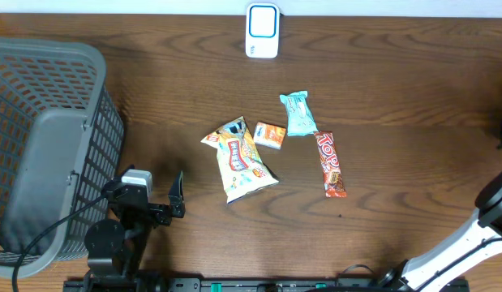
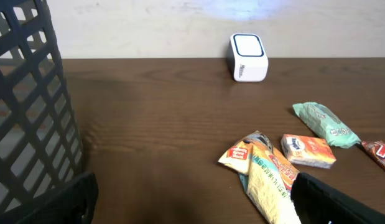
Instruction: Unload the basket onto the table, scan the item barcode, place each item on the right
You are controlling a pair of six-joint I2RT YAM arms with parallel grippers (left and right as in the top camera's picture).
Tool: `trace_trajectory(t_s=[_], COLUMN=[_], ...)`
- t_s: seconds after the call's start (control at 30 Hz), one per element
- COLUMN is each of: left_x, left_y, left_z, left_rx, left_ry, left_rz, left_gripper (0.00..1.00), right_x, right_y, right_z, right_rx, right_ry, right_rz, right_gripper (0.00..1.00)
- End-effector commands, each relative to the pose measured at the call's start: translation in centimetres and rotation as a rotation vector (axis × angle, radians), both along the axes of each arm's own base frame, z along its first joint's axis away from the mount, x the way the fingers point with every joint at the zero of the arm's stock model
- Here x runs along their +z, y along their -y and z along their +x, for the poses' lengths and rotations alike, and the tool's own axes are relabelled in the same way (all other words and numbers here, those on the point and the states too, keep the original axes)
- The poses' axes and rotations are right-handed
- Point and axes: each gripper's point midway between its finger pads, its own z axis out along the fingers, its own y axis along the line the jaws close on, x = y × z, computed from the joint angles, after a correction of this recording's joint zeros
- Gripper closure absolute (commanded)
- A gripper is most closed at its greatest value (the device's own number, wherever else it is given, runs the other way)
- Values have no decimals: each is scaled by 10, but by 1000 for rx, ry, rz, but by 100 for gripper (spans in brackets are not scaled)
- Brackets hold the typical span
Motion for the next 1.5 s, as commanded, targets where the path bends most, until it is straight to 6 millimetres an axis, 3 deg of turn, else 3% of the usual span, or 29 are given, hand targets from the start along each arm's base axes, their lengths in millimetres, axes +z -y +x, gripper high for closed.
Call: trace_trajectory(t_s=[0.0, 0.03, 0.1, 0.2, 0.3, 0.33, 0.37, 0.43, 0.5, 0.53, 0.57, 0.63, 0.67, 0.7, 0.8, 0.87, 0.9, 1.0, 1.03, 1.1, 1.17, 1.23, 1.37, 1.47], left_x=[-1, -1, -1, -1, -1, -1, -1, -1, -1, -1, -1, -1, -1, -1, -1, -1, -1, -1, -1, -1, -1, -1, -1, -1], left_y=[-2, -2, -2, -2, -2, -2, -2, -2, -2, -2, -2, -2, -2, -2, -2, -2, -2, -2, -2, -2, -2, -2, -2, -2], left_z=[0, 0, 0, 0, 0, 0, 0, 0, 0, 0, 0, 0, 0, 0, 0, 0, 0, 0, 0, 0, 0, 0, 0, 0], left_rx=[6, 6, 6, 6, 6, 6, 6, 6, 6, 6, 6, 6, 6, 6, 6, 6, 6, 6, 6, 6, 6, 6, 6, 6], left_ry=[2, 2, 2, 2, 2, 2, 2, 2, 2, 2, 2, 2, 2, 2, 2, 2, 2, 2, 1, 1, 1, 1, 2, 2], left_rz=[15, 15, 15, 15, 15, 15, 15, 15, 15, 15, 15, 15, 15, 15, 15, 15, 15, 15, 15, 15, 15, 15, 15, 15], left_gripper=[1, 1, 1, 1, 1, 1, 1, 1, 1, 1, 1, 1, 1, 1, 1, 1, 1, 1, 1, 1, 1, 1, 1, 1], right_x=[1, 1, 2, 10, 39, 62, 98, 133, 180, 191, 209, 229, 235, 235, 207, 188, 173, 133, 107, 78, 40, 31, 7, -14], right_y=[-1, -1, -2, -9, -19, -25, -42, -66, -112, -128, -157, -209, -249, -270, -353, -392, -423, -479, -497, -502, -497, -500, -514, -510], right_z=[8, 8, 10, 17, 26, 33, 48, 65, 84, 88, 95, 103, 105, 105, 97, 92, 87, 69, 55, 40, 16, 6, -9, -22], right_rx=[-12, -25, -64, -116, -106, -105, -61, 2, 97, 124, 172, 256, 302, 310, 239, 248, 264, 347, 353, 315, 231, 221, 246, 189], right_ry=[110, 123, 166, 237, 286, 344, 450, 573, 743, 789, 854, 911, 909, 892, 714, 600, 511, 289, 171, 57, -77, -116, -214, -281], right_rz=[55, 60, 74, 88, 76, 65, 83, 142, 292, 352, 469, 668, 828, 907, 1158, 1217, 1251, 1233, 1162, 1012, 691, 581, 505, 486], right_gripper=[77, 73, 39, 1, 1, 1, 1, 1, 1, 1, 1, 1, 1, 1, 1, 1, 1, 1, 1, 1, 6, 7, 10, 18])
